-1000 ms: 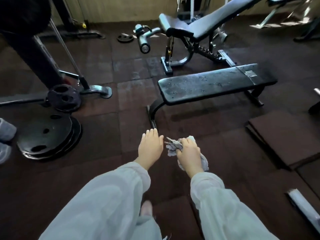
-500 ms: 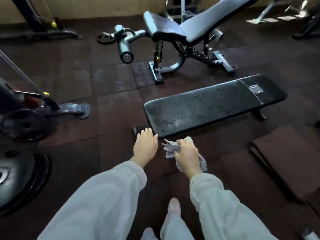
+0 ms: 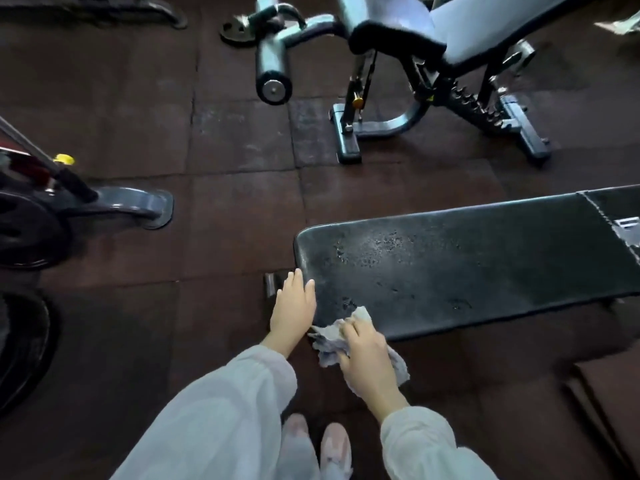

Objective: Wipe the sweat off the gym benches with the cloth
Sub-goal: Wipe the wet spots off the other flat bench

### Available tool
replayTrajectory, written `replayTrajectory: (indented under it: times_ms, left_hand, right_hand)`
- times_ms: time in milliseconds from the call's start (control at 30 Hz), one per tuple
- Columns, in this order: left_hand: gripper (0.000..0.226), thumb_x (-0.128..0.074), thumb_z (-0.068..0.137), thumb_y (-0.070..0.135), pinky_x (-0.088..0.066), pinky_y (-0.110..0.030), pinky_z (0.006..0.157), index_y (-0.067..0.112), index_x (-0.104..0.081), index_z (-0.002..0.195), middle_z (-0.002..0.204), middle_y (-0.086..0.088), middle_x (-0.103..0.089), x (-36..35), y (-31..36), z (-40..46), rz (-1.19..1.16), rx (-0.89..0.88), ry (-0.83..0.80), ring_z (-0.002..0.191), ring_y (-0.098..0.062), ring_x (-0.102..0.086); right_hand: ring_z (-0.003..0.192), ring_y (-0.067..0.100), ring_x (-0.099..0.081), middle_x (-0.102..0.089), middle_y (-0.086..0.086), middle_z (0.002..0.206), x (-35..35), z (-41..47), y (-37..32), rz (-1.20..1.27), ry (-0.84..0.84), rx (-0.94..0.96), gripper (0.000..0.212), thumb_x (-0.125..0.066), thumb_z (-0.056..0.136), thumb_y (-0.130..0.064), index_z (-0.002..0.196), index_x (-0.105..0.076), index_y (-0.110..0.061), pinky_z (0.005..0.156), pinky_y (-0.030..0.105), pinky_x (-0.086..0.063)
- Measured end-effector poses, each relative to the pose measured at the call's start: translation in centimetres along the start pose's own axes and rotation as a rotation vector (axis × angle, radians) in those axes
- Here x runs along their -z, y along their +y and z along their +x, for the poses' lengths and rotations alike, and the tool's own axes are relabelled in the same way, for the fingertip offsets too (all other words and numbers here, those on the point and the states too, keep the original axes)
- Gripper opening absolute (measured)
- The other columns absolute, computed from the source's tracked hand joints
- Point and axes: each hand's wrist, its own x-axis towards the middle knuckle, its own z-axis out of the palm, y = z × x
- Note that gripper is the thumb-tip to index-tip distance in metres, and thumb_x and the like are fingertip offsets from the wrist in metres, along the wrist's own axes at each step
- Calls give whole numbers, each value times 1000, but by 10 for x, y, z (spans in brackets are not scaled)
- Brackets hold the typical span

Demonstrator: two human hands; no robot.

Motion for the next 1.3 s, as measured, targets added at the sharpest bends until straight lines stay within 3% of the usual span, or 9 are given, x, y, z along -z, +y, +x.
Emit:
replayTrajectory:
  times_ms: [200,367,567,700,800,1033,1100,1200,1300]
  left_hand:
    - [48,-31,102,23,-13,-21,108,11,-23,147,154,-2,-22,-27,-27,73,-371,122,84,141,-14,-17]
    - [46,-34,101,19,-16,-25,113,15,-25,146,152,2,-25,-51,-44,109,-531,110,88,139,-12,-22]
    - [45,-39,97,4,-25,-28,112,11,-36,142,146,1,-38,-65,-57,121,-723,155,133,132,-12,-37]
    - [44,-41,94,-1,-36,1,73,9,-42,138,124,7,-53,-64,-63,130,-734,183,166,83,10,-50]
    - [42,-45,94,0,-33,-5,55,13,-48,134,76,15,-46,-67,-70,137,-778,217,179,60,2,-38]
    - [40,-51,91,2,-34,-7,56,14,-54,129,66,20,-43,-69,-69,140,-827,241,222,62,1,-36]
    - [36,-50,91,0,-39,-10,65,9,-57,125,70,21,-58,-67,-70,143,-870,262,253,72,0,-44]
    - [30,-47,94,2,-47,-27,92,5,-60,120,110,0,-65,-62,-67,146,-957,301,284,98,-11,-58]
    - [30,-44,96,9,-48,-32,90,8,-59,121,108,1,-63,-59,-62,146,-1077,344,262,105,-17,-60]
  right_hand:
    - [87,17,-52,-63,-1,89,-73,25,20,-62,30,217,39,-47,58,-21,91,-67,-16,67,28,-50]
    - [99,20,-50,-64,3,104,-105,40,50,-97,71,313,36,-57,61,-21,96,-61,-17,84,34,-36]
    - [102,22,-42,-63,10,112,-96,132,67,-31,147,33,44,-41,72,-28,104,-66,-12,83,42,-45]
    - [106,21,-44,-62,4,118,-106,105,51,-11,58,307,46,-43,68,-21,109,-65,-16,85,38,-36]
    - [109,19,-47,-62,0,120,-104,57,67,50,56,369,47,-48,65,-20,111,-60,-22,87,35,-36]
    - [101,21,-46,-65,7,111,-98,118,75,59,207,27,42,-43,70,-22,103,-68,-13,81,45,-48]
    - [101,21,-44,-65,7,110,-102,145,56,74,153,94,43,-41,68,-21,100,-69,-12,81,43,-47]
    - [102,20,-45,-66,4,107,-111,137,38,60,46,367,39,-44,65,-19,94,-68,-13,82,36,-40]
    - [104,20,-49,-65,2,111,-107,108,58,111,42,409,33,-48,69,-18,95,-68,-15,84,36,-38]
